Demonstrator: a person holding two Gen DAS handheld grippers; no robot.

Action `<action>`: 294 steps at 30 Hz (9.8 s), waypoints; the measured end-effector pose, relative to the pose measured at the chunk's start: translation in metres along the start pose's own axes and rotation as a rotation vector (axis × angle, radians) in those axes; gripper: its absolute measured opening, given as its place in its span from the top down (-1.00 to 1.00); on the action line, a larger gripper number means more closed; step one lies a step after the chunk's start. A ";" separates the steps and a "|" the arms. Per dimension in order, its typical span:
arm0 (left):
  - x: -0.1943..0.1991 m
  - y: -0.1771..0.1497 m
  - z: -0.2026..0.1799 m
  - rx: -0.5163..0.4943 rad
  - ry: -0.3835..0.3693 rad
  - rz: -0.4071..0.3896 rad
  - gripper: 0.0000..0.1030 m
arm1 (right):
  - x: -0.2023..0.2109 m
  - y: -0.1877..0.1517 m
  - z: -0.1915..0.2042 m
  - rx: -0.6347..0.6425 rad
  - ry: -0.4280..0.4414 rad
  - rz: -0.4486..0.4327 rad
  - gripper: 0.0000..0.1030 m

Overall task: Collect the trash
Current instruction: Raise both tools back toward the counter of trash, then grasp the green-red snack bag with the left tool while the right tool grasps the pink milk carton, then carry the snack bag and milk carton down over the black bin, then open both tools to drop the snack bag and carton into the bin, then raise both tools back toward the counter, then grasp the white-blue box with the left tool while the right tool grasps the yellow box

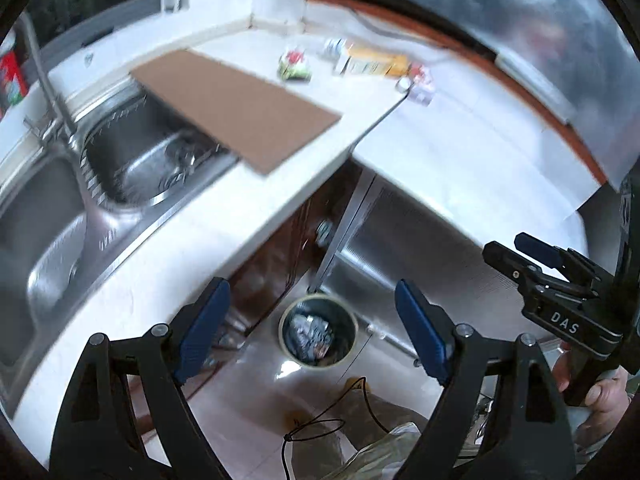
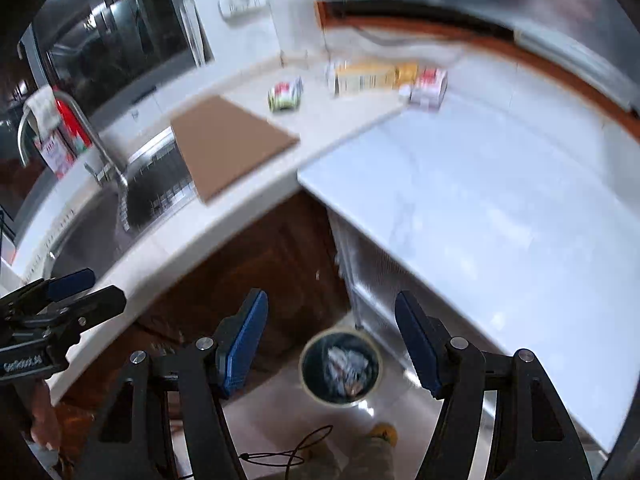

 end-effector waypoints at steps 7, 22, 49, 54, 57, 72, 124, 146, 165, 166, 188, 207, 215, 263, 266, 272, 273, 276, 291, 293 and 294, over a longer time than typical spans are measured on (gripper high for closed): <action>0.011 0.061 0.007 -0.049 0.029 -0.086 -0.58 | 0.046 0.066 0.005 0.018 -0.034 -0.061 -0.31; -0.098 0.232 0.050 -0.001 0.088 -0.020 -0.58 | -0.091 0.282 -0.088 -0.058 0.014 0.011 -0.31; -0.376 0.326 0.118 0.252 0.090 0.209 -0.58 | -0.399 0.389 -0.169 -0.164 -0.100 0.168 -0.29; -0.390 0.321 0.116 0.271 0.080 0.226 -0.46 | -0.400 0.384 -0.174 -0.178 -0.080 0.175 -0.29; -0.393 0.322 0.112 0.252 0.094 0.227 -0.06 | -0.394 0.378 -0.177 -0.170 -0.079 0.174 -0.27; -0.377 0.308 0.083 0.233 0.066 0.225 0.37 | -0.389 0.357 -0.179 -0.137 -0.062 0.197 -0.13; -0.080 -0.001 -0.036 -0.076 -0.128 0.158 0.62 | -0.085 -0.064 -0.050 -0.096 0.059 0.137 0.00; -0.427 -0.257 -0.038 0.074 -0.086 0.520 0.62 | -0.448 -0.317 -0.144 0.043 -0.031 0.579 0.00; -0.589 -0.338 -0.021 0.034 -0.033 0.604 0.23 | -0.605 -0.360 -0.146 0.089 -0.024 0.610 -0.14; -0.587 -0.337 -0.022 0.029 -0.034 0.603 0.14 | -0.601 -0.356 -0.146 0.092 -0.029 0.600 -0.17; -0.364 -0.249 -0.050 -0.051 -0.021 0.487 -0.91 | -0.371 -0.271 -0.159 -0.057 -0.064 0.483 -0.33; -0.054 -0.081 -0.043 -0.046 -0.017 0.123 -0.90 | -0.067 -0.093 -0.046 -0.034 0.005 0.133 -0.33; 0.042 -0.012 -0.015 -0.065 0.044 -0.082 -0.90 | 0.030 -0.026 -0.002 -0.036 0.045 -0.031 -0.33; -0.323 0.366 0.120 0.108 0.189 0.159 -0.70 | -0.393 0.426 -0.050 -0.385 0.114 0.297 -0.33; -0.337 0.364 0.124 0.124 0.198 0.173 -0.69 | -0.412 0.428 -0.053 -0.454 0.139 0.314 -0.33; -0.363 0.362 0.126 0.138 0.210 0.208 -0.69 | -0.434 0.426 -0.053 -0.518 0.110 0.341 -0.33; -0.367 0.362 0.126 0.140 0.210 0.213 -0.69 | -0.438 0.426 -0.053 -0.534 0.105 0.346 -0.33; -0.374 0.362 0.126 0.146 0.211 0.223 -0.69 | -0.446 0.426 -0.054 -0.582 0.099 0.353 -0.33; -0.400 0.359 0.116 0.167 0.179 0.267 0.36 | -0.450 0.425 -0.052 -0.577 0.103 0.323 -0.03; -0.397 0.358 0.114 0.159 0.196 0.253 0.37 | -0.444 0.424 -0.053 -0.558 0.100 0.303 0.05; -0.395 0.357 0.114 0.156 0.200 0.250 0.37 | -0.437 0.425 -0.058 -0.555 0.105 0.294 0.07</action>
Point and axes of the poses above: each gripper's, at about its wrist camera, not at the fingertips, and x roughly against the way its jaws point, z to its left, y to its top, the point moved 6 cm from there along -x, roughly the way its jaws point, and after that the axes turned 10 degrees about -x, right-handed, at the moved point
